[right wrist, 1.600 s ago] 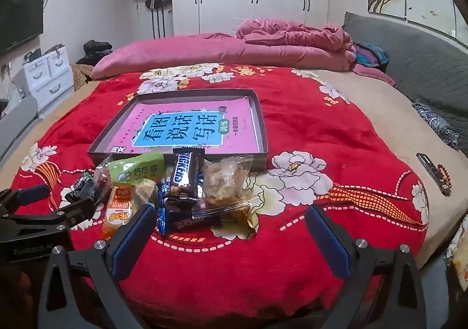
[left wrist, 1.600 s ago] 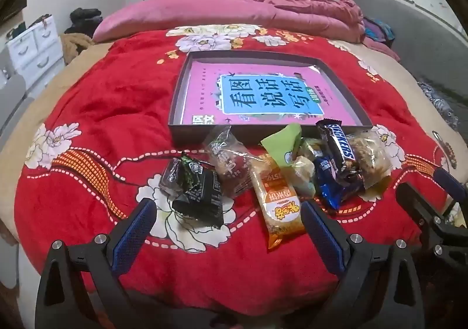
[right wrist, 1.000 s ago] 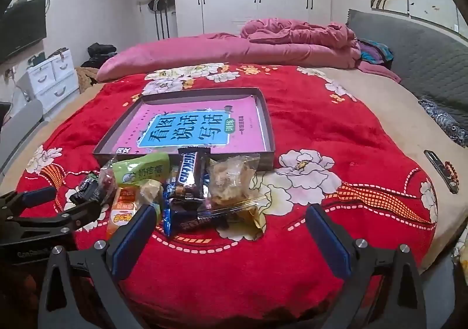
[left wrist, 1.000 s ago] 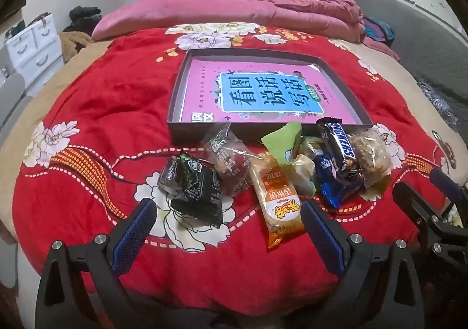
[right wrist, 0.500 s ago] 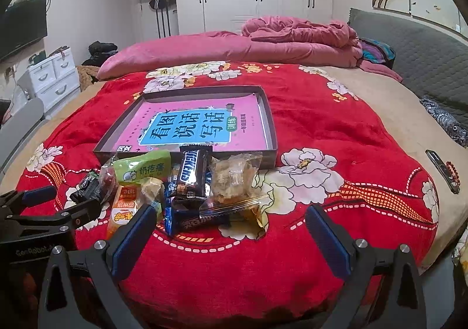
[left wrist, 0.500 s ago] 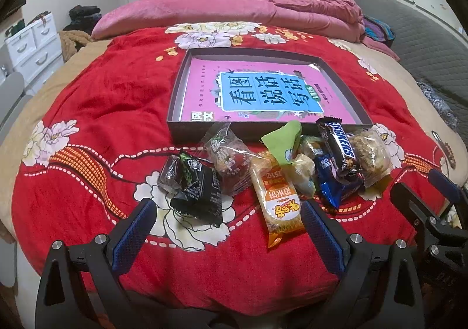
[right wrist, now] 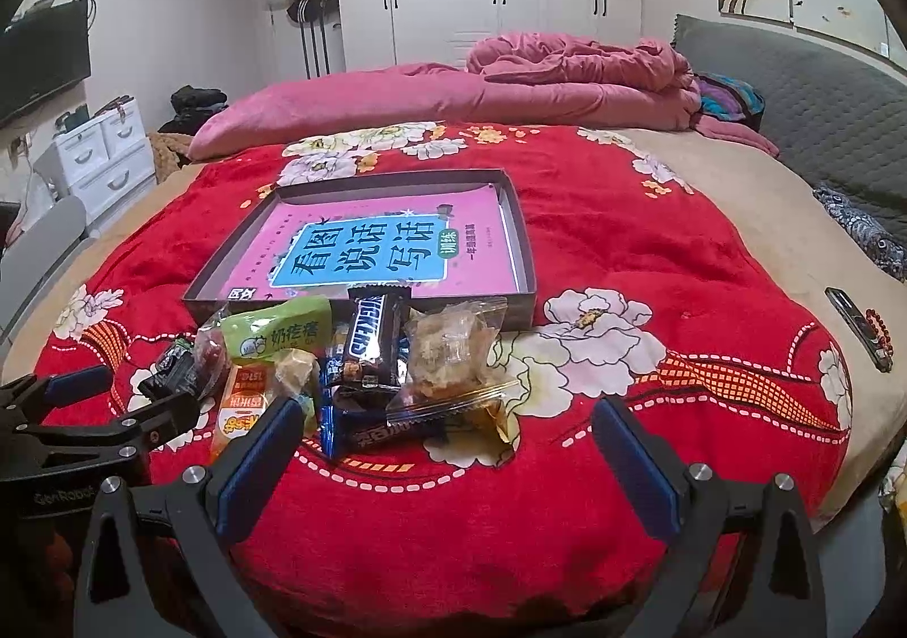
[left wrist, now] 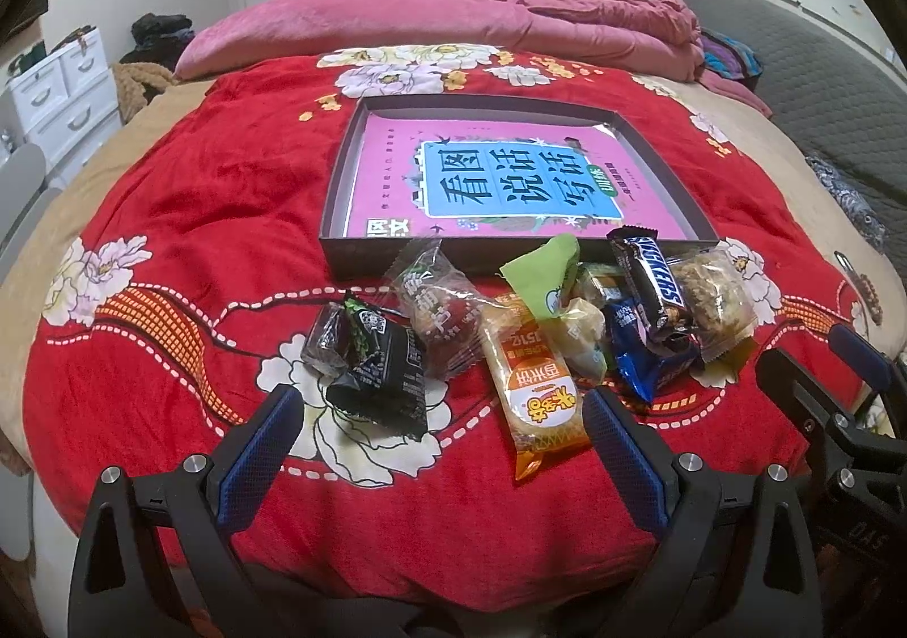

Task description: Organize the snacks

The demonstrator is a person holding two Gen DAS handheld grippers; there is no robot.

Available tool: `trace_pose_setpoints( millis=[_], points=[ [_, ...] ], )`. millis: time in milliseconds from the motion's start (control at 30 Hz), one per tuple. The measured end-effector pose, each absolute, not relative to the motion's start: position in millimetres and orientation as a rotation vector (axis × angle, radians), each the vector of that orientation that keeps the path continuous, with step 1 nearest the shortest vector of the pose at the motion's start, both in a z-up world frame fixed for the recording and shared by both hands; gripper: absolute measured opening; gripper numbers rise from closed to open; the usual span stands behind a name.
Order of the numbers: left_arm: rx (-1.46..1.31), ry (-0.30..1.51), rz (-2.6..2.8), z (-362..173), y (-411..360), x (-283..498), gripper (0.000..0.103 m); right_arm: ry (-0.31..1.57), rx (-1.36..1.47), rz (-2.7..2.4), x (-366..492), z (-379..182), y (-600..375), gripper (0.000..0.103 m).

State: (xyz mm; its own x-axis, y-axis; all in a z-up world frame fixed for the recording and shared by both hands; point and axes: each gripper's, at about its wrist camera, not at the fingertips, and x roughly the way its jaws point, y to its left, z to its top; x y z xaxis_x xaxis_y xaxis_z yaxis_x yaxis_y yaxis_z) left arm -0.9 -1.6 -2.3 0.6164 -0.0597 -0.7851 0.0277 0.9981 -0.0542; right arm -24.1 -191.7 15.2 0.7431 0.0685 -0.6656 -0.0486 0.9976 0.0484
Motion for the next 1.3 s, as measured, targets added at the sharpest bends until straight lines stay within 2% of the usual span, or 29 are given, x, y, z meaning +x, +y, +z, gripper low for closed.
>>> trace_pose_setpoints(
  millis=[1300],
  points=[
    [-0.084, 0.928, -0.044, -6, 13, 1, 0.099, 0.727, 0.073, 0.074, -19, 15, -199, 0.103]
  ],
)
